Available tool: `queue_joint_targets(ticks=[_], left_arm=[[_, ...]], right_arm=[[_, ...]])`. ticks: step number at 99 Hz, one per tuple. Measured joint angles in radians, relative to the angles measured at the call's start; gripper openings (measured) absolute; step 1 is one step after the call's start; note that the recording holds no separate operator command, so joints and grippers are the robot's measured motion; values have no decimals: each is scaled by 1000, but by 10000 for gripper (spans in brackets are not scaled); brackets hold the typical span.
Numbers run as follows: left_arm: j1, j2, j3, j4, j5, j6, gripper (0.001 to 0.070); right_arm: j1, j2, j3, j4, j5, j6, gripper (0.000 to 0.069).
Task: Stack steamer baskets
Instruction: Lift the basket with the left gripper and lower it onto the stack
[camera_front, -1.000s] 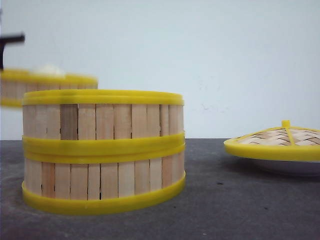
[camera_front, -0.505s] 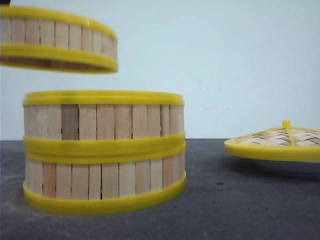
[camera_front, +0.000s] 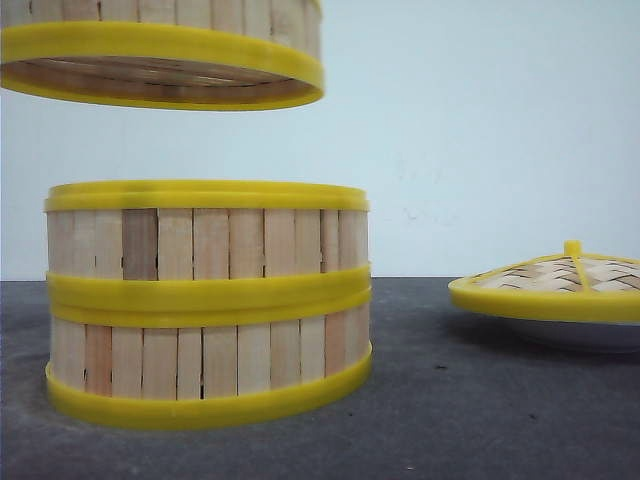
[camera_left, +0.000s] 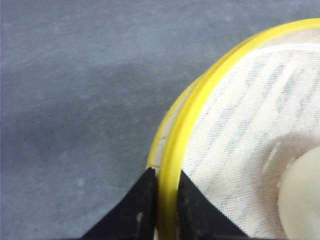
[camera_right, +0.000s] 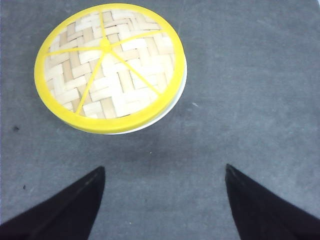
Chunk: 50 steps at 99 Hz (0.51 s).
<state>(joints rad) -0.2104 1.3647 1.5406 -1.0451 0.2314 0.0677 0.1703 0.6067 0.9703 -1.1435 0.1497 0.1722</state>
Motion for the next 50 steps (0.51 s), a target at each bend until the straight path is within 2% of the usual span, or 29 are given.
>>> queue_joint_targets(ticks=[19, 50], left_arm=[[-57, 0, -80, 66, -33, -5, 22], [-63, 38, -108, 114, -43, -13, 22]], right_arm=[[0, 0, 0, 0, 0, 0, 471], [0, 0, 0, 0, 0, 0, 471]])
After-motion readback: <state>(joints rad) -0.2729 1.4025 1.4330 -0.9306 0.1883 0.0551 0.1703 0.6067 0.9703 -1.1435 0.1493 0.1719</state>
